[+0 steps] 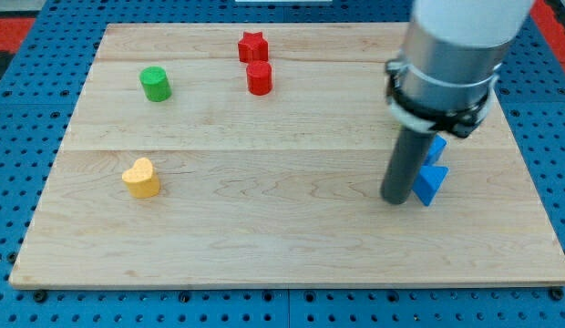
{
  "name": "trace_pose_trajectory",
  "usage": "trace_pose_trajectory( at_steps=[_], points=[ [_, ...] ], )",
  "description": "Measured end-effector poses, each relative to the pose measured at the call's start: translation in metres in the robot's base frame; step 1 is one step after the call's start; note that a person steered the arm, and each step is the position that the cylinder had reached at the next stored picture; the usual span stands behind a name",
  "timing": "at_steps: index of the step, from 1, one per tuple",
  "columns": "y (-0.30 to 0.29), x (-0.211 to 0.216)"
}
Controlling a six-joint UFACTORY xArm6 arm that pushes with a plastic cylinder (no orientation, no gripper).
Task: Place the yellow heart to the bottom of blue triangle
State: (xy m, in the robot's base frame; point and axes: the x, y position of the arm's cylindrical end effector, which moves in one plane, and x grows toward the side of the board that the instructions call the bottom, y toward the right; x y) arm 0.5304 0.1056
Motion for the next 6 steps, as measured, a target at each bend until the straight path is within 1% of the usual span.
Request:
trace_pose_trajectory(
  at_steps=[1, 2, 3, 4, 5, 6],
  points=[
    [-0.074, 0.042],
    [-0.178, 0.052],
    [-0.292, 0.036],
    [-0.315, -0.004],
    [-0.289, -0.036],
    [-0.198, -0.041]
  ],
)
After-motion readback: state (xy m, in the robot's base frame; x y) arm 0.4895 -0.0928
